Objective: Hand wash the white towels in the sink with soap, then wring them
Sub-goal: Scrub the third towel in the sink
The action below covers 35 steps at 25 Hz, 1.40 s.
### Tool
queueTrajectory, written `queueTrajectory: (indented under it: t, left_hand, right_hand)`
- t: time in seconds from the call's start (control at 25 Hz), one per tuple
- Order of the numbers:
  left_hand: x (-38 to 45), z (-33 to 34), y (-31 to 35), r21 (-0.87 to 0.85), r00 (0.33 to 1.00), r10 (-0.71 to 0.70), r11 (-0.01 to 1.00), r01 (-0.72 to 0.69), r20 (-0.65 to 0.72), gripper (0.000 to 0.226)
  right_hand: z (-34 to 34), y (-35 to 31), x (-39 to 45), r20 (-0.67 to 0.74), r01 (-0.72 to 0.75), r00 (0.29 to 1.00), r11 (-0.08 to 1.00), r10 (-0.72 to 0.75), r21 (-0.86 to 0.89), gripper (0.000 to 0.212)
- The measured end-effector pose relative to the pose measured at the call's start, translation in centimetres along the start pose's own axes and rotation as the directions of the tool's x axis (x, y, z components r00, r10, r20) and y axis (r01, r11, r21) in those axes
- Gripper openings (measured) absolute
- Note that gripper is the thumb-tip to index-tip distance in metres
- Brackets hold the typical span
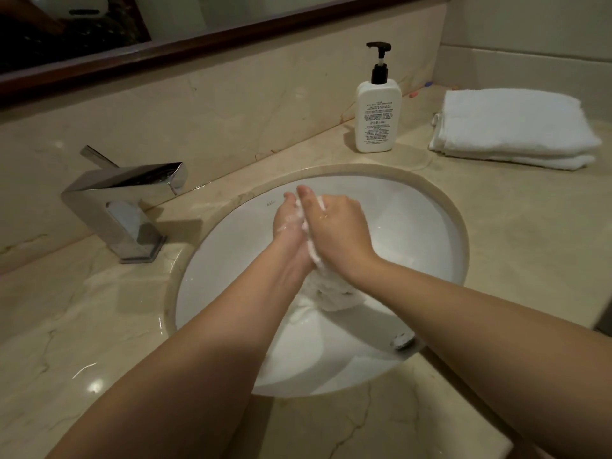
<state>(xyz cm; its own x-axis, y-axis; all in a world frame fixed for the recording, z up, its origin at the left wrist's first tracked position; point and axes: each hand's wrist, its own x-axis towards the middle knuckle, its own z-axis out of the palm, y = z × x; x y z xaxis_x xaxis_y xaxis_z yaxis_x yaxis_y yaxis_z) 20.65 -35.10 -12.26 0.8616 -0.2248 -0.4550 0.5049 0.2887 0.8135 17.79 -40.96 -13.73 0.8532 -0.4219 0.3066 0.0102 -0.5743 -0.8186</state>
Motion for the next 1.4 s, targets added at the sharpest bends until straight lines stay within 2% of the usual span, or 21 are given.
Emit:
queueTrajectory:
  t: [0.08, 0.12, 0.24, 0.28, 0.4, 0.44, 0.56, 0.6, 0.72, 0.88, 0.92, 1.0, 1.04, 1.12, 1.2, 1.32, 1.4]
  left_hand:
    - [-0.2, 0.6, 0.0, -0.023, 0.998, -0.062, 0.998, 0.062, 0.008, 0.050]
    - [0.1, 0.8, -0.2, -0.043, 0.997, -0.078, 0.996, 0.079, 0.029, 0.052]
    - [0.8, 0.3, -0.2, -0.138, 0.998, -0.057, 0.989, 0.062, 0.041, 0.057]
    - [1.1, 0.2, -0.3, -0.161, 0.998, -0.043, 0.986, 0.051, 0.056, 0.056]
    - [0.3, 0.9, -0.5, -0.135, 0.991, -0.073, 0.987, 0.088, 0.108, 0.063]
    - [0.3, 1.0, -0.5, -0.132, 0.992, -0.075, 0.987, 0.087, 0.099, 0.062]
    - [1.1, 0.0, -0.1, -0.195, 0.996, -0.057, 0.978, 0.070, 0.071, 0.057]
    - [1.0, -0.1, -0.1, -0.195, 0.997, -0.047, 0.979, 0.059, 0.065, 0.057]
    - [0.4, 0.7, -0.9, -0.099, 0.991, -0.100, 0.989, 0.109, 0.091, 0.063]
    - [1.5, 0.0, -0.7, -0.099, 1.000, -0.026, 0.995, 0.025, -0.016, 0.049]
    - [1.1, 0.1, -0.5, -0.125, 0.999, -0.040, 0.991, 0.040, 0.006, 0.051]
    - [0.3, 0.8, -0.9, -0.067, 0.997, -0.064, 0.995, 0.067, 0.044, 0.057]
    - [0.5, 0.9, -1.0, -0.041, 0.996, -0.074, 0.996, 0.077, 0.059, 0.057]
    - [0.9, 0.3, -0.9, -0.051, 0.999, -0.040, 0.998, 0.040, 0.001, 0.052]
    - [1.2, 0.1, -0.7, -0.092, 0.999, -0.028, 0.995, 0.032, 0.037, 0.049]
    - [0.6, 0.7, -1.0, -0.096, 0.992, -0.081, 0.991, 0.091, 0.101, 0.052]
    - [0.8, 0.2, -0.8, -0.110, 0.993, -0.080, 0.990, 0.090, 0.092, 0.052]
  right_hand:
    - [-1.1, 0.2, 2.0, -0.097, -0.149, 0.984, 0.989, 0.150, 0.021, 0.061]
    - [-1.2, 0.4, 2.2, -0.104, -0.179, 0.978, 0.983, 0.181, 0.033, 0.061]
    - [0.0, -0.1, -0.4, 0.029, -0.022, 0.999, 1.000, 0.022, 0.014, 0.060]
    - [0.0, -0.2, -0.5, 0.018, -0.011, 1.000, 1.000, 0.011, 0.016, 0.061]
    - [-1.3, 0.2, 2.3, -0.120, -0.184, 0.976, 0.983, 0.183, 0.000, 0.061]
    - [-1.2, 0.3, 2.3, -0.124, -0.183, 0.976, 0.983, 0.181, -0.006, 0.061]
    - [0.7, -0.2, -0.5, 0.015, -0.013, 1.000, 1.000, 0.013, 0.010, 0.061]
    - [0.6, -0.1, -0.4, 0.008, -0.015, 1.000, 1.000, 0.015, 0.011, 0.061]
    - [-1.3, 0.8, 2.3, -0.108, -0.186, 0.977, 0.982, 0.186, 0.005, 0.061]
    - [0.2, 0.1, -0.4, 0.007, -0.062, 0.998, 0.997, 0.062, 0.056, 0.059]
    - [0.1, 0.2, 0.1, -0.016, -0.090, 0.996, 0.994, 0.092, 0.056, 0.058]
    - [-1.2, 0.4, 2.0, -0.089, -0.216, 0.971, 0.975, 0.220, 0.055, 0.058]
    - [-1.3, 0.6, 2.4, -0.101, -0.233, 0.966, 0.971, 0.237, 0.055, 0.059]
    - [-0.5, 0.4, 1.0, -0.036, -0.117, 0.992, 0.992, 0.119, 0.050, 0.059]
    - [0.0, 0.2, -0.1, 0.027, -0.048, 0.999, 0.998, 0.047, 0.041, 0.059]
    - [-0.9, 0.7, 1.8, -0.094, -0.174, 0.981, 0.985, 0.171, -0.020, 0.061]
    - [-0.4, 0.6, 1.0, -0.050, -0.104, 0.993, 0.994, 0.104, -0.009, 0.063]
